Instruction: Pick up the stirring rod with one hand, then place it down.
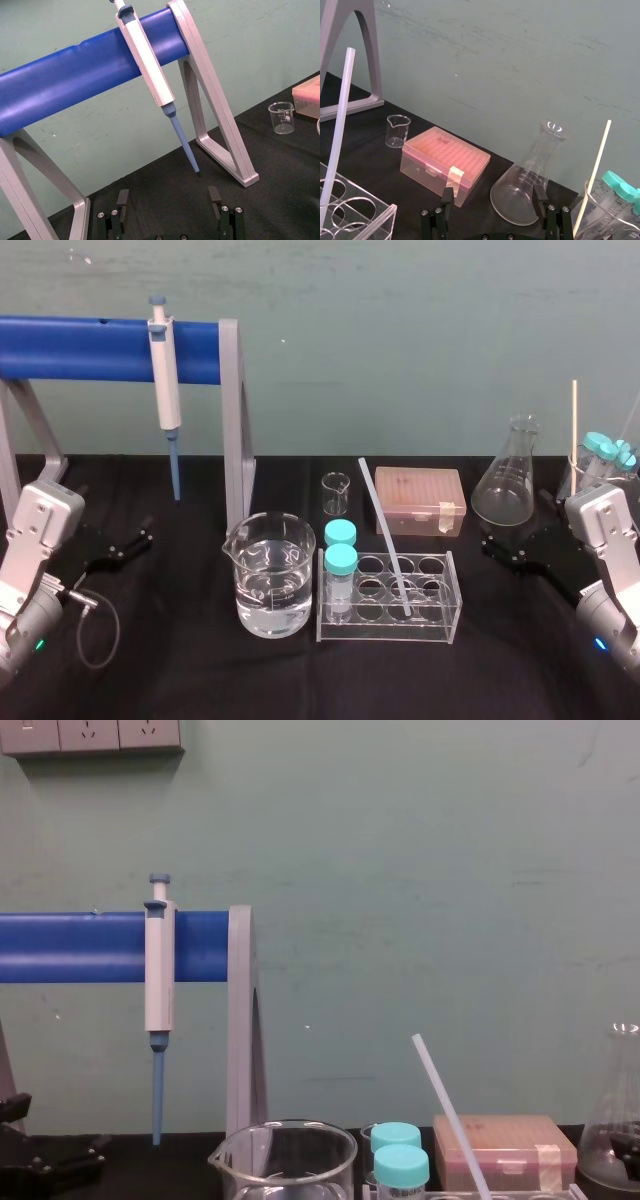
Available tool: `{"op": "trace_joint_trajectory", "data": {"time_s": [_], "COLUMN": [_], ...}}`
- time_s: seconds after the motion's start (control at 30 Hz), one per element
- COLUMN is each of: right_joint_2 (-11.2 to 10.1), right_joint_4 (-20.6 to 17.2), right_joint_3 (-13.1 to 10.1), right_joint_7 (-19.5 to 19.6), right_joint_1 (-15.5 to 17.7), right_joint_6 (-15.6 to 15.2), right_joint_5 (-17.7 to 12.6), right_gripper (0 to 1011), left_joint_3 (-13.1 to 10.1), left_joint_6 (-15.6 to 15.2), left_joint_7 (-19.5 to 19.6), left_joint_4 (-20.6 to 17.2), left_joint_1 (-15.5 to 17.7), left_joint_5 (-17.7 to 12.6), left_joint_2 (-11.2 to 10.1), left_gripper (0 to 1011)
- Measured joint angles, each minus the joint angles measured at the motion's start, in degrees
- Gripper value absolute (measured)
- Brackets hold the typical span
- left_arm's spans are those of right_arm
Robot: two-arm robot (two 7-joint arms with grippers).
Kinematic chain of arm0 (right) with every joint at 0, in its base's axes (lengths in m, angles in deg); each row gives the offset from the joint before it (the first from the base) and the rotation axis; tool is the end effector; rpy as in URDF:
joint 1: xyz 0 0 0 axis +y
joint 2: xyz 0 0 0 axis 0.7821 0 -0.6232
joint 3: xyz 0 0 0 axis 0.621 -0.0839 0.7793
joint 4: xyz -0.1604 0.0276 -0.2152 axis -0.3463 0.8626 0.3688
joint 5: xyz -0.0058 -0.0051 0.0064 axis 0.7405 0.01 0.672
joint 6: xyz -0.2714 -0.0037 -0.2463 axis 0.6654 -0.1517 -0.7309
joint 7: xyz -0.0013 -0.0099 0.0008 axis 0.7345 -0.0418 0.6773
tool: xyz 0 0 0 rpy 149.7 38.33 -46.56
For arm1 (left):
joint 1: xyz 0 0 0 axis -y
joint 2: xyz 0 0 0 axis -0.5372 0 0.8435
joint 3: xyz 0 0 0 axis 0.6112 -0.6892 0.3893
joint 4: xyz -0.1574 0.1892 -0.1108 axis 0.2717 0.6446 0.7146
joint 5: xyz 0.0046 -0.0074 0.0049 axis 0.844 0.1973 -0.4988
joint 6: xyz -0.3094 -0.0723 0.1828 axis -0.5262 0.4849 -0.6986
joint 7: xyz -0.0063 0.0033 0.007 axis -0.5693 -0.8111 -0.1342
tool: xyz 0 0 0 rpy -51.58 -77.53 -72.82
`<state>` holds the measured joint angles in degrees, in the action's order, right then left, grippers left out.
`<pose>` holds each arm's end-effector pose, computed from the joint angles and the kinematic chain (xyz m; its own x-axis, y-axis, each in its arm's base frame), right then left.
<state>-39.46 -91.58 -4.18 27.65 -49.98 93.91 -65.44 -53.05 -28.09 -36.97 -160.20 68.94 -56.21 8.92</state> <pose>0.4094 -0.0559 -0.2969 0.2921 -0.8803 0.3738 0.9553 0.2873 -0.0700 0.4093 0.0557 -0.2970 0.2924 0.8802 0.3738 -0.9552 0.2874 0.0703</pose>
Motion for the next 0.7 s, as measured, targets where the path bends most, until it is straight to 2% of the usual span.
{"op": "trace_joint_trajectory", "data": {"time_s": [0.7], "right_joint_2": [0.00], "right_joint_4": [0.00], "right_joint_3": [0.00], "right_joint_7": [0.00], "right_joint_1": [0.00], "right_joint_6": [0.00], "right_joint_5": [0.00], "right_gripper": [1003], "left_joint_3": [0.00], "left_joint_6": [0.00], "left_joint_7": [0.00], "left_joint_4": [0.00], "left_joint_1": [0.00], "left_joint_5": [0.00], "left_joint_2": [0.00], "left_gripper": [1000]}}
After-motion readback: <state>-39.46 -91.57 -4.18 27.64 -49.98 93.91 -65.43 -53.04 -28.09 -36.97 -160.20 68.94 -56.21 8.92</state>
